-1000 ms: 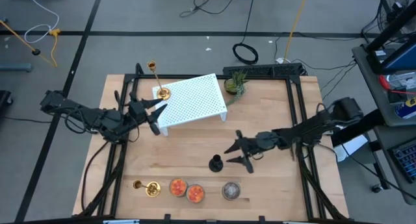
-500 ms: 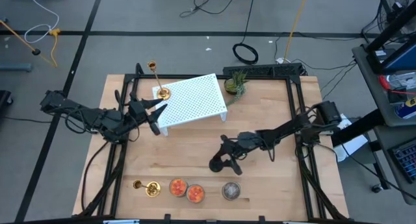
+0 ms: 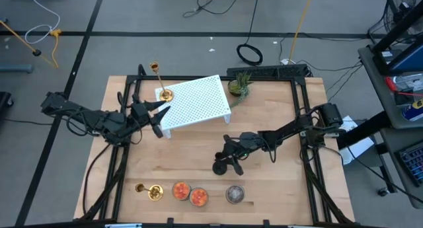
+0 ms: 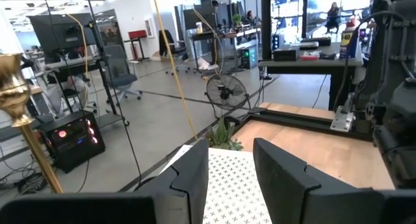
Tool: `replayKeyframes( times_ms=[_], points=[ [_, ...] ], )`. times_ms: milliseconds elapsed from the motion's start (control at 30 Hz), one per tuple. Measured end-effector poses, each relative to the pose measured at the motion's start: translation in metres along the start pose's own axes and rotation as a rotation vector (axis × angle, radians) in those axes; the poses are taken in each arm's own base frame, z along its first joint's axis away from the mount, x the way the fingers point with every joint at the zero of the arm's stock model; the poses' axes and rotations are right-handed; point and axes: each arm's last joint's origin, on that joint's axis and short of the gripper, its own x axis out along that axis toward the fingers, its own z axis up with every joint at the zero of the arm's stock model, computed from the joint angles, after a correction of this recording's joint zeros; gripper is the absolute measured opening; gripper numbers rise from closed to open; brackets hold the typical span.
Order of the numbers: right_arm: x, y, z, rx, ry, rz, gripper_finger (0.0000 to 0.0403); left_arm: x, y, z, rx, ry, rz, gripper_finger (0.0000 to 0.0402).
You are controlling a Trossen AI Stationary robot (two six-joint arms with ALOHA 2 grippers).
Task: Pick & Place candle stick holders
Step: Put the black candle holder on the shelf
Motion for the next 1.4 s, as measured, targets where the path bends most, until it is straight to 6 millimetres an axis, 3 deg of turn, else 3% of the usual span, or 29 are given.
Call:
replayKeyframes(
  times_ms=[100,233,367,667,867,1100,1200,1400],
  points=[
    [-0.001,-0.002,0.002,-0.005,-0.011,-0.004,0.0014,0.0,0.0,-0.002,0.018,0.014,-0.001,0.0129],
    [-0.002,-0.005,0.006,-0.019,-0.042,-0.009,0.0017,0.0,0.0,-0.005,0.031,0.036,-0.001,0.0129],
    [-0.012,-0.007,0.023,-0.024,-0.107,-0.017,0.001,0.0,0.0,-0.007,0.018,0.049,-0.001,0.0129],
    [-0.055,-0.008,0.083,-0.118,-0.315,-0.059,0.001,0.0,-0.001,-0.008,0.022,0.053,-0.011,0.0129],
    [-0.056,-0.015,0.133,-0.214,-0.199,-0.094,0.001,0.0,-0.001,-0.008,0.021,0.052,-0.027,0.0129],
    [-0.067,-0.045,0.194,-0.315,-0.148,-0.227,0.0009,0.0,-0.001,-0.008,0.02,0.053,-0.028,0.0129],
    [-0.075,-0.061,0.204,-0.313,-0.176,-0.278,0.0009,0.0,-0.002,-0.008,0.019,0.051,-0.052,0.0129],
    [-0.082,-0.1,0.2,-0.256,-0.166,-0.367,0.0009,0.0,-0.002,-0.007,0.01,0.044,-0.05,0.0129]
  ],
)
